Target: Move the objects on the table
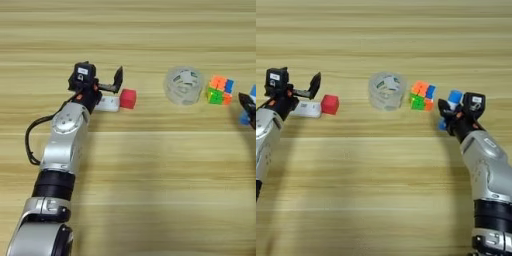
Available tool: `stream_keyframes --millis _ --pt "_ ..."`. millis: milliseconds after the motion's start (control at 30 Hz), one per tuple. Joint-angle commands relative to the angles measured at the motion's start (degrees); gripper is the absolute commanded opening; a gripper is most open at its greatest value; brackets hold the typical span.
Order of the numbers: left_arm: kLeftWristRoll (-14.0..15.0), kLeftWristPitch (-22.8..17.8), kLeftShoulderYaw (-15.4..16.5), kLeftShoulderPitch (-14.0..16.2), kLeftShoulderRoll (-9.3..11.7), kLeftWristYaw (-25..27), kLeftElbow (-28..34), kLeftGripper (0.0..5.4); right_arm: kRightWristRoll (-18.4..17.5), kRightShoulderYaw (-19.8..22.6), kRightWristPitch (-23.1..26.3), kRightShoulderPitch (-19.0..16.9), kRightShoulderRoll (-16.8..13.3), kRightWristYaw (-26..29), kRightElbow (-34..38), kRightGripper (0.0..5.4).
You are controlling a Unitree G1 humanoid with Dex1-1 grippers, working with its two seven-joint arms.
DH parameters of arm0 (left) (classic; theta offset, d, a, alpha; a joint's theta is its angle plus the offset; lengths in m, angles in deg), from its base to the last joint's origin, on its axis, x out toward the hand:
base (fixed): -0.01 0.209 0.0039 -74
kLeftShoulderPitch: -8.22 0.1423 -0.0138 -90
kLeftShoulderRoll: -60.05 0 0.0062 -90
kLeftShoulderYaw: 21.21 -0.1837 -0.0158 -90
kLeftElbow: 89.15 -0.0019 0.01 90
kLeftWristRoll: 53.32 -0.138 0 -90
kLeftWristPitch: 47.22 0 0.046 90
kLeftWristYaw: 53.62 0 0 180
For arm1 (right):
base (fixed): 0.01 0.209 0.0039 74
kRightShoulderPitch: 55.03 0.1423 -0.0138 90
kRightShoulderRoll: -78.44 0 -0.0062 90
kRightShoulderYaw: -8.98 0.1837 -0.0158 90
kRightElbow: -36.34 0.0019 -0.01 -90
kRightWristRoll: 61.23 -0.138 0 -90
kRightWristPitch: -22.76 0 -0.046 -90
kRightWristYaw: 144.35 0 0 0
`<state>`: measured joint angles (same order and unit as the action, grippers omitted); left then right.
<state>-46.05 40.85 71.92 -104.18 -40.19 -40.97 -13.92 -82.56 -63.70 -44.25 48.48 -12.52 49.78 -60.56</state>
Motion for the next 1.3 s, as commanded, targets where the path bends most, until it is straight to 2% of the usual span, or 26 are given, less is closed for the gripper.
stream_keyframes --millis 33,1133,1167,1300 --pt "0.2 -0.2 0.0 -1.0 0.0 0.2 -0.2 5.4 1.6 -0.2 -1.2 2.0 -1.0 -0.1 -4.0 1.4" --pt "0.4 -0.8 -0.2 -0.4 0.0 0.8 0.7 5.4 6.2 -1.6 -13.5 14.4 -1.2 2.3 -37.8 1.4" --pt "0.4 -0.8 -0.2 -0.4 0.0 0.8 0.7 5.4 6.3 -1.6 -13.8 14.6 -1.2 2.4 -38.3 1.76" --pt "0.4 -0.8 -0.2 -0.4 0.0 0.9 0.7 5.4 6.5 -1.6 -14.6 15.0 -1.4 2.4 -39.3 2.07"
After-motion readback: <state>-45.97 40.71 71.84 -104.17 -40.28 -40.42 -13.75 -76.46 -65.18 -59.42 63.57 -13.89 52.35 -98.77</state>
